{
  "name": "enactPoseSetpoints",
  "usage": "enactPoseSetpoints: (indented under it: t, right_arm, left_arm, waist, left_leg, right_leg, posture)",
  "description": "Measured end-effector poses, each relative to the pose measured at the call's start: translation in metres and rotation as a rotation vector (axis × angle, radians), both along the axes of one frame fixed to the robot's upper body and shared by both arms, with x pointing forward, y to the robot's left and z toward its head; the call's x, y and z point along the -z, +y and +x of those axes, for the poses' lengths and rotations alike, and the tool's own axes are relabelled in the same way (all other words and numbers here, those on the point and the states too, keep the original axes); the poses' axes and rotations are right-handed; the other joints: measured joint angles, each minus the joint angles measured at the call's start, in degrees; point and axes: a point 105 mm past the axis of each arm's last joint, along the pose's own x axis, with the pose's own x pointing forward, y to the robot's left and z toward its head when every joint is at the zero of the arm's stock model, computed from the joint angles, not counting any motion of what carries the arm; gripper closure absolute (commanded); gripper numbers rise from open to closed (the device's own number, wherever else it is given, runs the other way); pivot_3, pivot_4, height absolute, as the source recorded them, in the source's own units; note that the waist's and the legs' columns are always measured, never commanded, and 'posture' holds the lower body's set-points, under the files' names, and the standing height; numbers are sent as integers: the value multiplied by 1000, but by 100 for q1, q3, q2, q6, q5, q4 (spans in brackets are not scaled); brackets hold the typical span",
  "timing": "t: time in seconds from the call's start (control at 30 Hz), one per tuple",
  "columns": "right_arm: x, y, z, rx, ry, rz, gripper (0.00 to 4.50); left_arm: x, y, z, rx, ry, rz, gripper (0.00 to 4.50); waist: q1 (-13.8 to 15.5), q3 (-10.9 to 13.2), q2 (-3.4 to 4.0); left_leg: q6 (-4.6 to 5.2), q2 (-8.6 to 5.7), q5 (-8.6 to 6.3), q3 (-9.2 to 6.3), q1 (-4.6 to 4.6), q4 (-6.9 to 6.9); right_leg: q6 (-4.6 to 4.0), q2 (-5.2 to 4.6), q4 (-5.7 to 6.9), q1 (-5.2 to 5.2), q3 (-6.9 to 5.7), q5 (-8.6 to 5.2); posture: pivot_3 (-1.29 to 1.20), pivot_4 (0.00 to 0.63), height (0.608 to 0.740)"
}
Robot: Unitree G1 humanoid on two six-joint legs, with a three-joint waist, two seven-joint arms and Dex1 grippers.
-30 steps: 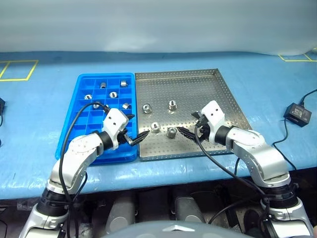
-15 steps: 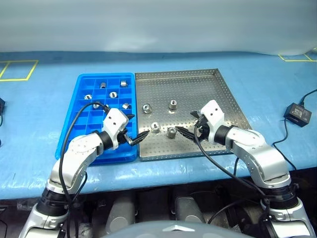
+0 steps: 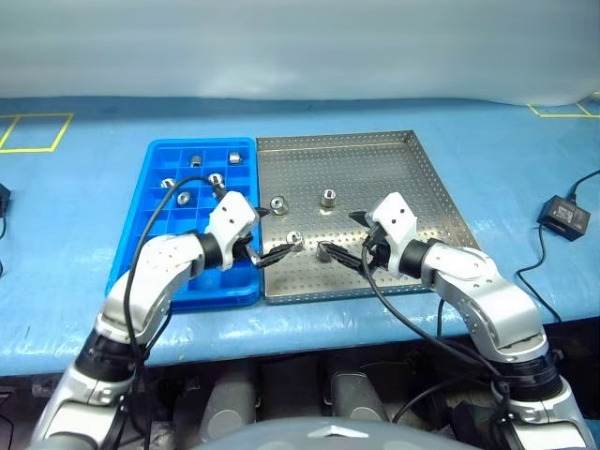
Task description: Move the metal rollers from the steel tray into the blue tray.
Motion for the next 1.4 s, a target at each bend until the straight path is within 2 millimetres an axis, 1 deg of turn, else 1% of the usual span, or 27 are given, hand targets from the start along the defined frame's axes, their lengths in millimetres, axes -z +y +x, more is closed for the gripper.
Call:
enactPoseSetpoints:
  t: [0.07,0.13,0.3,0.43,0.53,0.7,0.73,0.8,0.87,0.97,1.07,1.13,1.3,1.4]
  right_arm:
    - [1,1,-1,-2,-2,4,19]
    - [-1,4,-4,-7,-16,14,19]
    - [-2,4,-12,5,-39,22,19]
    - [-3,4,-18,18,-50,28,19]
    - [0,2,-18,41,-46,32,19]
    - [-2,2,-20,57,-59,38,19]
    - [-2,2,-20,60,-60,38,0]
    - [-2,1,-20,71,-63,38,0]
    - [-1,-1,-21,82,-62,37,0]
    - [-1,-3,-20,95,-66,36,0]
    - [-2,-4,-19,102,-70,33,0]
    - [-2,-4,-19,105,-74,30,0]
    - [0,2,-14,85,-65,31,0]
    - [4,3,-11,77,-46,27,0]
  left_arm:
    - [-3,-5,5,41,-1,42,0]
    - [-2,-8,12,73,2,114,0]
    - [17,-9,32,100,65,277,0]
    - [32,-7,39,128,111,364,0]
    - [34,-12,43,157,128,386,0]
    - [46,-12,48,182,154,475,0]
    - [49,-11,50,178,157,494,348]
    - [50,-10,52,184,155,514,850]
    - [50,-7,54,179,148,532,1468]
    - [50,-5,55,181,133,555,1468]
    - [51,-3,54,188,131,567,2010]
    - [52,-3,52,195,135,564,2615]
    - [52,-2,50,169,146,527,2669]
    - [51,-2,44,162,178,472,2669]
  waist:
    - [-14,0,0]
    - [-22,0,0]
    - [-99,0,0]
    - [-203,0,0]
    - [-270,0,0]
    - [-386,0,0]
    - [-418,0,0]
    - [-471,-1,-1]
    - [-508,-2,-1]
    - [-552,-2,-2]
    - [-582,-5,-1]
    - [-583,-6,1]
    - [-580,-7,0]
    - [-562,-6,0]
  left_leg:
    - [0,-1,0,0,0,-1]
    - [0,-14,0,1,0,-3]
    - [1,-17,0,0,-1,-3]
    - [1,-9,0,-1,-4,-2]
    - [1,-3,0,0,-3,0]
    - [1,0,0,3,-3,-1]
    - [1,0,0,3,-2,-1]
    - [1,1,0,3,0,-1]
    - [1,2,0,4,7,0]
    - [1,3,0,9,20,0]
    - [1,5,0,14,27,-4]
    - [1,5,0,15,31,-8]
    - [1,6,0,18,30,-8]
    - [2,5,-1,19,23,-10]
  right_leg:
    - [1,0,-1,1,2,0]
    - [1,1,-1,-1,2,0]
    - [2,2,-1,-2,2,0]
    - [3,1,-1,-4,5,1]
    - [4,1,1,-4,9,1]
    - [4,2,3,-7,13,1]
    - [4,2,3,-7,13,1]
    - [5,2,3,-5,14,2]
    - [5,2,4,0,16,2]
    - [6,1,6,10,21,2]
    - [6,0,8,11,26,2]
    - [6,0,8,11,28,2]
    - [6,0,9,9,31,3]
    - [6,0,9,4,32,3]
  posture:
    - [-126,150,740]
    - [-149,150,740]
    - [-200,150,740]
    - [-230,150,740]
    - [-246,150,740]
    - [-265,150,740]
    - [-265,150,740]
    - [-271,150,740]
    - [-271,150,740]
    - [-265,150,740]
    - [-256,150,740]
    - [-251,150,740]
    - [-218,150,740]
    - [-203,150,740]
